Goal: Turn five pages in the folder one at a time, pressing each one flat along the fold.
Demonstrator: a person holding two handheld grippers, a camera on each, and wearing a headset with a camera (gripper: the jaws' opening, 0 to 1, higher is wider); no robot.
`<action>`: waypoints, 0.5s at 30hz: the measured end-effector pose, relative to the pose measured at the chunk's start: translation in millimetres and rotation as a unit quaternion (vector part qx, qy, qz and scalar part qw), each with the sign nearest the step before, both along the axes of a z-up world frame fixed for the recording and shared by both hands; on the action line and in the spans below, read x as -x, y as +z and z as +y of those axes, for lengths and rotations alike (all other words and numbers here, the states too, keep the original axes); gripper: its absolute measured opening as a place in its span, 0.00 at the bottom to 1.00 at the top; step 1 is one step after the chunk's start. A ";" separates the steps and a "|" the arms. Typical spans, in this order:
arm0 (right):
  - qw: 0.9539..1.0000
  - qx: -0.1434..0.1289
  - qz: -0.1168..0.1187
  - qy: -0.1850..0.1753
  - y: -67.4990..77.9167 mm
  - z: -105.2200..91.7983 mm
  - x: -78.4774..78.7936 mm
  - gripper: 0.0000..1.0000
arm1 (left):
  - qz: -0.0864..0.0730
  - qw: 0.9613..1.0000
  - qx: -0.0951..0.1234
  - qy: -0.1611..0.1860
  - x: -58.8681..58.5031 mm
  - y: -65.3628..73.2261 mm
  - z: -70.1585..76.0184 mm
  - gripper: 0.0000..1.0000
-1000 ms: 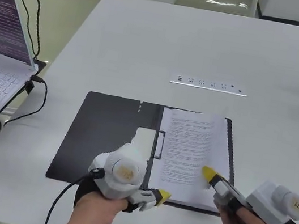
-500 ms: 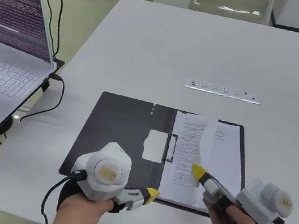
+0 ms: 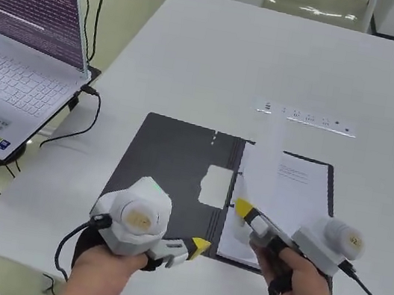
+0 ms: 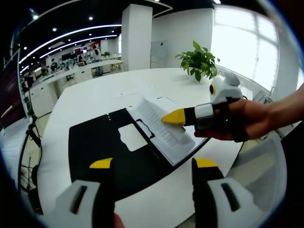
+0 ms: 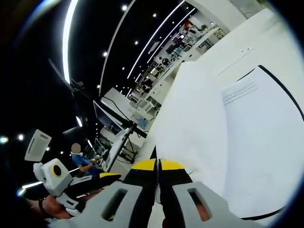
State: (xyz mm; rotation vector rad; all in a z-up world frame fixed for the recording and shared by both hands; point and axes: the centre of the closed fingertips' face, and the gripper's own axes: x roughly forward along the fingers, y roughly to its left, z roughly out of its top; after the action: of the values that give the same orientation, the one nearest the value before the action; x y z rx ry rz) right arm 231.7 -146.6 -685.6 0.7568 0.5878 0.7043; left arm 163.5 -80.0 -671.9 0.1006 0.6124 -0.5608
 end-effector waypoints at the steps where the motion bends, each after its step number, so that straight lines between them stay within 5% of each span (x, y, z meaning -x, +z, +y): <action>1: 1.000 0.000 0.000 0.001 -0.8 1.5 -0.2 0.00 | -0.001 1.000 0.001 0.001 -0.4 0.3 1.8 0.65; 15: 1.000 -0.001 0.024 0.020 -8.9 29.9 7.0 0.00 | -0.015 1.000 0.015 0.008 -3.0 10.2 14.4 0.65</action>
State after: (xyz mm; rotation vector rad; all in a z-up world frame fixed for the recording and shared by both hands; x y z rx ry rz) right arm 224.8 -116.7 -694.5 0.7680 0.6471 0.7249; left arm 166.5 -65.5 -661.8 0.0756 0.5740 -0.5515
